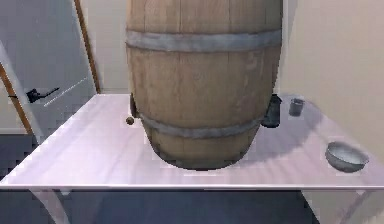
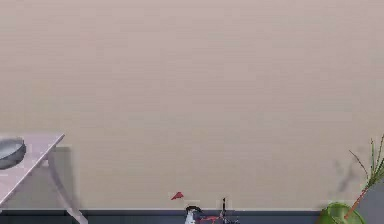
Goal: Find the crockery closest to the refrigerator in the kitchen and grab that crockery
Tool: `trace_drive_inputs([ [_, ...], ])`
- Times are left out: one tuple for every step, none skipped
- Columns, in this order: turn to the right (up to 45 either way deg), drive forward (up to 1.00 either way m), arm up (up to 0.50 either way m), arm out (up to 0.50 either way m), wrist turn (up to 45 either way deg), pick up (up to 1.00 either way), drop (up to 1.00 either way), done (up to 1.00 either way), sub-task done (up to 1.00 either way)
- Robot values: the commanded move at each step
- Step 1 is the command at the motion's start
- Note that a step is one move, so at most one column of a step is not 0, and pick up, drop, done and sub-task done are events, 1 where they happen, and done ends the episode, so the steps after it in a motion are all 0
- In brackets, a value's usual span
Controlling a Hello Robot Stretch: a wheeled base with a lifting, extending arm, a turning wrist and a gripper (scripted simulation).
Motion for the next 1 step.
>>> trace_drive_inputs([
  [45.0,0.00,0.00,0.00,0.0,0.00,0.00,0.00,0.00],
])
